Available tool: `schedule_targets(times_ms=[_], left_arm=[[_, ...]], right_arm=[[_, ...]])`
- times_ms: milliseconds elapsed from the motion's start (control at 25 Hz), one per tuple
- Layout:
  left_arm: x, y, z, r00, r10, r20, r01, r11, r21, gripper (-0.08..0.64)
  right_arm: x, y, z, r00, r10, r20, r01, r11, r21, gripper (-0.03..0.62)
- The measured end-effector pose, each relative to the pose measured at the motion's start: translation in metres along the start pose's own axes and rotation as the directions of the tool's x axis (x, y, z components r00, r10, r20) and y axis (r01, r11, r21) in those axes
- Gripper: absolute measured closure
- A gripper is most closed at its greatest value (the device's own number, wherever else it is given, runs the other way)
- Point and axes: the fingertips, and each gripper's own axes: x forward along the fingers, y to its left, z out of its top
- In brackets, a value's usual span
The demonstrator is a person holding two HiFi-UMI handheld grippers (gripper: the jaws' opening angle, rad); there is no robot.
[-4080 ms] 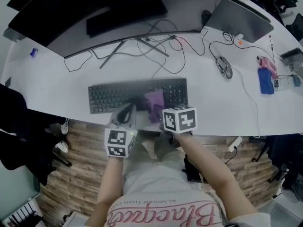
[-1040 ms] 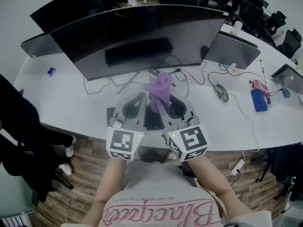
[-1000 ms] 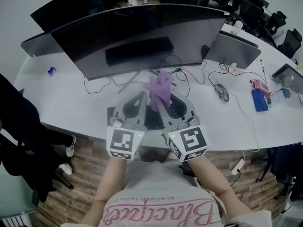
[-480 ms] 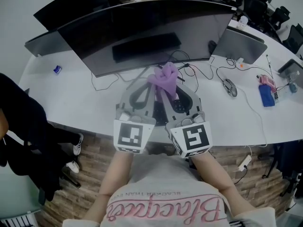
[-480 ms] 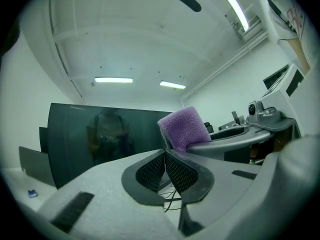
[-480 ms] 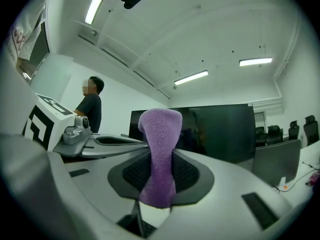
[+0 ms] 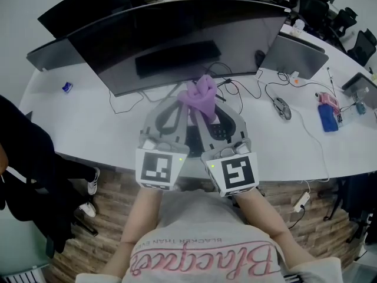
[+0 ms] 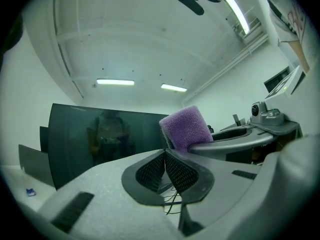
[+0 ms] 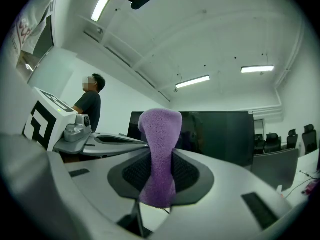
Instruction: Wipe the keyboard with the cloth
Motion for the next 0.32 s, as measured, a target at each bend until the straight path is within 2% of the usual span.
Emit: schedule_targets(times_ms=[160,320], left_arm=[[-0.0001,0.0025,0.0006,1.0,-0.001,0.009,0.001,1.0,0.017,0.554],[-0.0005,0.0015,0.0032,1.0,0.008,0.009,-0.008,1.0,0.016,0.554]], right_arm=[[0.001,-0.0025,0.0031,1.0,-0.009,0.0,0.009,1.0,-0.006,0.5],[-0.0002,0.0003,0.0075,0.999,0.024,0.036,-0.023,0.999,-0.028,0.5]])
